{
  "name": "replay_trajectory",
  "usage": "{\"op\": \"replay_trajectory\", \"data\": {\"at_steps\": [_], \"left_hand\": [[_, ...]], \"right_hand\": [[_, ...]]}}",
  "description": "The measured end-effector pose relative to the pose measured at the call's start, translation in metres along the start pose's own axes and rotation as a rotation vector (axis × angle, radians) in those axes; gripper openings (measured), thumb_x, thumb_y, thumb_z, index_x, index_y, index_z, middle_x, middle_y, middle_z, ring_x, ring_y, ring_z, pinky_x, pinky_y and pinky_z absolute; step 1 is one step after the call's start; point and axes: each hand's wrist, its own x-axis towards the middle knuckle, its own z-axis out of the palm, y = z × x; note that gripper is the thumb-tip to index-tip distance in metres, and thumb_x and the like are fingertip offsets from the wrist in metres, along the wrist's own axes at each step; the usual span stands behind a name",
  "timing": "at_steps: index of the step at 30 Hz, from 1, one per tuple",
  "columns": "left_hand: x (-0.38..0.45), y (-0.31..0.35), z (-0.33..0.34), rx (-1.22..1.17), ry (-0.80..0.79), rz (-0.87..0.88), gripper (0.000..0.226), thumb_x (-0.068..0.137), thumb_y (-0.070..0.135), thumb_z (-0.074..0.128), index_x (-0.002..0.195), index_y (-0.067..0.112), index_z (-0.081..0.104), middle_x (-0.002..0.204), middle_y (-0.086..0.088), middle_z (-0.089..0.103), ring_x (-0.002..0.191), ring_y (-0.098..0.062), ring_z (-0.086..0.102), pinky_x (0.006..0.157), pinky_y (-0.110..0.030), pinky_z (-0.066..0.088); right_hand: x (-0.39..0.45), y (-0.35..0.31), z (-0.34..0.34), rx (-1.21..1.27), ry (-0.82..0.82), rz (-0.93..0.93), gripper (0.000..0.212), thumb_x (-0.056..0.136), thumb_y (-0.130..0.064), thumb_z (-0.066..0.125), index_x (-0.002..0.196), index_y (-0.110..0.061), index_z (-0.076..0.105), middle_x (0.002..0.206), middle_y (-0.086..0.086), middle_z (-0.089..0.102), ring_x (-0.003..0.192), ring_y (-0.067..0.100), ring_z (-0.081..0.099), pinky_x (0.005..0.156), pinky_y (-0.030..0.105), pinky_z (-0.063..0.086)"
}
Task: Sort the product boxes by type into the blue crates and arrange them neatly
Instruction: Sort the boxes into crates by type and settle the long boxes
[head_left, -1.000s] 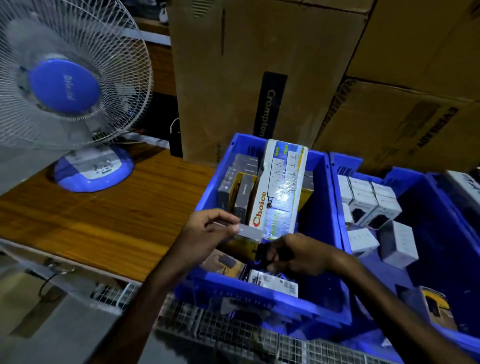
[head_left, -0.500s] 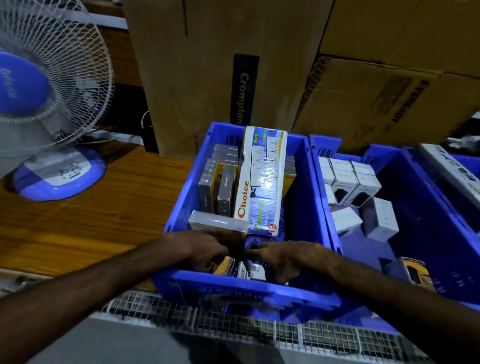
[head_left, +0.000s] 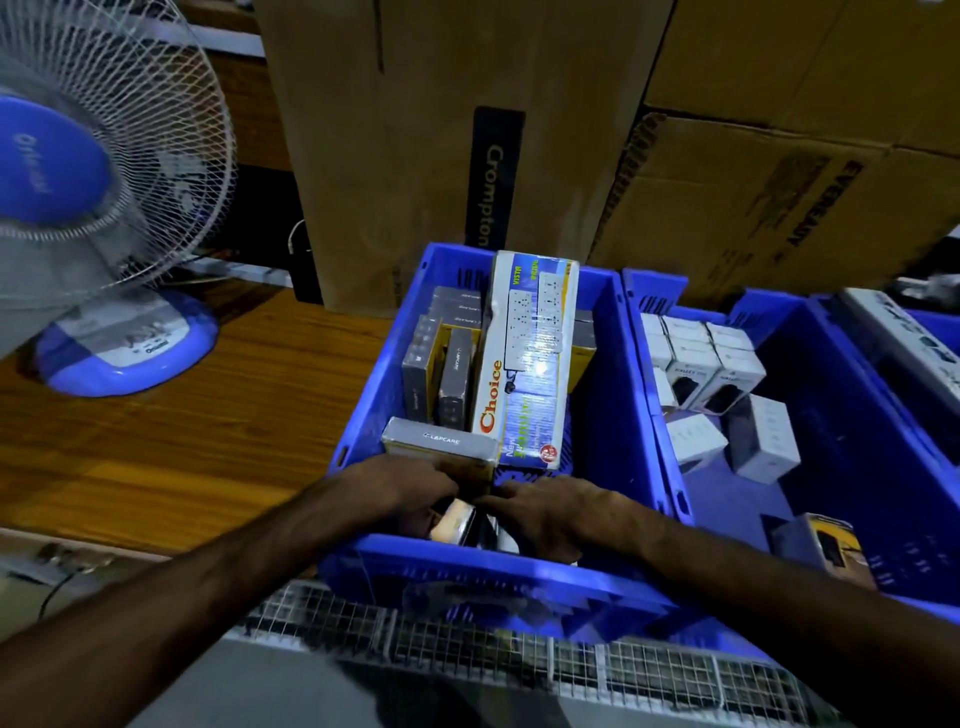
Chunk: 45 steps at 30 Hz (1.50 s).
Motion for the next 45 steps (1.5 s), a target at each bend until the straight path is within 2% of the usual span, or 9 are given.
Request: {"op": "replay_trajectory", "data": {"at_steps": [6,11,14,18,23,30,37,42,45], "left_hand": [[-0.012,-0.003,-0.004,-0.136,0.133,0.013,0.064,0.072,0.075,0.061,0.119,0.032,0.059,0.124,0.0,0.068,0.112,-0.027,0.065,0.092,-0.044,0.056],[-0.026,0.0,-0.007,-0.226,0.299,0.03,0.057,0.077,0.055,0.06,0.128,0.03,0.059,0.121,0.001,0.072,0.11,-0.026,0.067,0.085,-0.038,0.055],[-0.042,0.007,-0.012,-0.408,0.425,0.057,0.068,0.063,0.064,0.051,0.117,0.025,0.063,0.115,0.006,0.072,0.103,-0.017,0.066,0.084,-0.036,0.054],[-0.061,0.001,-0.019,-0.704,0.501,0.104,0.054,0.063,0.036,0.069,0.117,0.027,0.068,0.109,0.016,0.073,0.102,-0.002,0.067,0.088,-0.031,0.055],[-0.09,-0.006,-0.035,-1.109,0.51,0.226,0.068,0.073,-0.004,0.088,0.133,0.019,0.064,0.128,0.0,0.073,0.123,-0.019,0.067,0.096,-0.033,0.058],[-0.052,0.056,-0.05,-1.468,0.551,0.235,0.08,0.068,0.039,0.095,0.135,0.021,0.057,0.124,-0.002,0.076,0.115,-0.021,0.072,0.092,-0.035,0.058],[-0.01,0.121,-0.096,-1.513,0.471,0.321,0.057,0.086,0.03,0.073,0.139,0.022,0.055,0.122,-0.008,0.076,0.113,-0.027,0.073,0.093,-0.044,0.057],[0.029,0.169,-0.154,-1.385,0.468,0.342,0.05,0.09,0.032,0.078,0.132,0.017,0.055,0.113,-0.007,0.079,0.111,-0.032,0.073,0.093,-0.047,0.052],[0.065,0.198,-0.173,-1.251,0.465,0.298,0.048,0.088,0.042,0.081,0.124,0.022,0.057,0.086,0.009,0.077,0.083,-0.012,0.075,0.074,-0.031,0.059]], "right_hand": [[0.006,0.001,0.012,-0.142,0.078,0.117,0.076,0.098,-0.036,0.057,0.159,-0.043,0.013,0.142,0.013,0.053,0.112,0.041,0.068,0.079,0.052,0.054],[-0.017,0.017,-0.018,0.023,0.063,0.131,0.113,0.073,-0.049,0.082,0.154,-0.054,0.003,0.143,0.007,0.057,0.122,0.035,0.065,0.088,0.05,0.055],[-0.046,0.032,-0.034,0.244,0.125,0.139,0.101,0.068,-0.051,0.083,0.15,-0.054,0.024,0.14,0.0,0.061,0.124,0.029,0.062,0.095,0.043,0.053],[-0.089,0.046,-0.044,0.645,0.309,0.091,0.08,0.076,-0.045,0.087,0.145,-0.042,0.045,0.124,-0.009,0.068,0.101,0.01,0.066,0.086,0.03,0.052],[-0.133,0.056,-0.048,1.215,0.526,-0.014,0.066,0.086,-0.02,0.084,0.143,-0.033,0.054,0.113,0.009,0.067,0.1,0.014,0.069,0.086,0.026,0.054],[-0.138,0.07,-0.006,1.618,0.783,0.138,0.075,0.073,-0.064,0.081,0.141,-0.054,0.049,0.126,0.03,0.058,0.116,0.054,0.059,0.092,0.046,0.041],[-0.177,0.107,0.023,1.833,0.95,0.153,0.083,0.074,-0.051,0.088,0.145,-0.059,0.044,0.148,0.031,0.043,0.125,0.064,0.048,0.101,0.086,0.028],[-0.228,0.15,0.039,1.669,1.059,0.293,0.069,0.084,-0.041,0.082,0.144,-0.053,0.048,0.116,0.009,0.073,0.105,0.031,0.074,0.086,0.056,0.062],[-0.246,0.179,0.059,1.556,0.976,0.449,0.064,0.09,-0.028,0.077,0.146,-0.042,0.048,0.104,0.006,0.079,0.09,0.019,0.078,0.076,0.038,0.062]]}}
